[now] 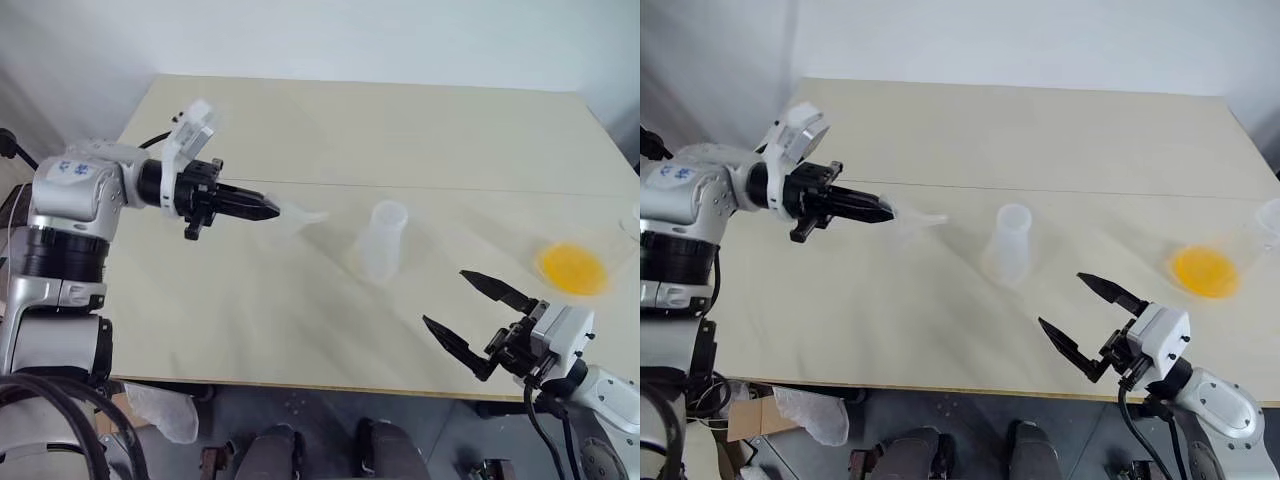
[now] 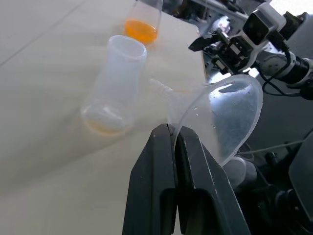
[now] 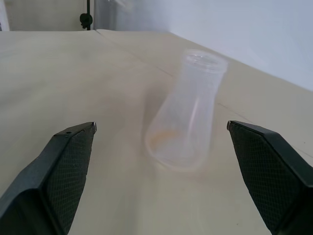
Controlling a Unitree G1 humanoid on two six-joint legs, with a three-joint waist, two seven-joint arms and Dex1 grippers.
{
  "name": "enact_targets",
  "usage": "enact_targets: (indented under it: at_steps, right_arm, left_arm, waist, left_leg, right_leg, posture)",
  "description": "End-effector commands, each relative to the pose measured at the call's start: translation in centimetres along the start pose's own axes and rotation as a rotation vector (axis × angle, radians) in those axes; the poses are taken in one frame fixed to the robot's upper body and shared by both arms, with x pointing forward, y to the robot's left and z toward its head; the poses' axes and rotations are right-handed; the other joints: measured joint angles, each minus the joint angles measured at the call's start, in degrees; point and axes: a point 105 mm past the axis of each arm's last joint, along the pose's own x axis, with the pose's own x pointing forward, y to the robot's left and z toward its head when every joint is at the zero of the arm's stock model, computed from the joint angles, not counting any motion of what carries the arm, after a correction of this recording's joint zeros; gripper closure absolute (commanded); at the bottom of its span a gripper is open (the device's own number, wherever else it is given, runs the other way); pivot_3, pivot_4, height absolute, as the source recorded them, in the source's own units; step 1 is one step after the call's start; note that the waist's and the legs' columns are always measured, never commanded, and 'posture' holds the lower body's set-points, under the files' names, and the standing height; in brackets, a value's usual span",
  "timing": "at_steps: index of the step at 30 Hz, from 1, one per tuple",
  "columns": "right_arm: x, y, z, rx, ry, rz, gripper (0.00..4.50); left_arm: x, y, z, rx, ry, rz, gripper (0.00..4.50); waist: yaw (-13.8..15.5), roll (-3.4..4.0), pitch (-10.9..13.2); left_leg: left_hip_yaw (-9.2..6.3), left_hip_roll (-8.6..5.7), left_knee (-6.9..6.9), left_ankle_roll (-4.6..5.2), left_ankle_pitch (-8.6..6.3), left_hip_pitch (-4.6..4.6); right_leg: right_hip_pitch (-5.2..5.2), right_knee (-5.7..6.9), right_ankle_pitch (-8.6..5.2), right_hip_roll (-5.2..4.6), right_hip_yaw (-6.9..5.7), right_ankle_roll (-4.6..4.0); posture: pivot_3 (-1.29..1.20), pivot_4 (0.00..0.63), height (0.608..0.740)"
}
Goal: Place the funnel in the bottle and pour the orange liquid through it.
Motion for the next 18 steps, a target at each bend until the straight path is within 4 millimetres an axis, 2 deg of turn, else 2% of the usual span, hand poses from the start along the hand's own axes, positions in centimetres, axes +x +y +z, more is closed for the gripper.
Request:
enact_targets:
  at_steps: [1, 5, 8, 18]
  right_arm:
    - [0.2, 0.1, 0.6, -0.020, -0.034, -0.016, 0.00]
    - [0.2, 0.3, 0.6, -0.020, -0.037, -0.028, 0.00]
    - [0.2, 0.4, 0.6, -0.020, -0.036, -0.038, 0.00]
    - [0.2, 0.8, 0.6, -0.023, -0.044, -0.075, 0.00]
  left_arm:
    - [2.0, -0.3, 1.7, 0.032, 0.041, -0.077, 4.47]
    - [3.6, 0.2, 2.7, 0.041, 0.064, -0.072, 4.47]
    - [4.2, 0.3, 3.2, 0.050, 0.076, -0.072, 4.47]
    - [6.0, 1.7, 3.8, 0.037, 0.086, -0.053, 4.47]
  waist:
    - [0.19, -0.01, 0.01]
    - [0.04, -0.02, 0.01]
    - [-0.01, -0.01, 0.01]
    - [0.25, -0.02, 0.02]
  left_leg:
    - [0.00, 0.00, 0.01, 0.00, 0.00, -0.01]
    - [0.01, -0.03, 0.06, 0.02, 0.01, -0.13]
    - [0.03, -0.01, 0.14, 0.02, 0.03, -0.56]
    - [0.06, -0.01, 0.20, 0.05, 0.05, -0.60]
  right_leg:
    - [0.00, 0.00, 0.00, 0.00, 0.00, 0.00]
    - [-0.09, 0.00, 0.00, -0.01, 0.02, 0.00]
    - [-0.54, 0.13, 0.00, 0.02, -0.01, 0.00]
    - [-0.52, 0.09, 0.00, 0.05, -0.13, 0.01]
  posture:
    - [0.00, 0.150, 0.740]
    - [0.00, 0.150, 0.740]
    - [0.00, 0.150, 0.740]
    - [0.00, 0.150, 0.740]
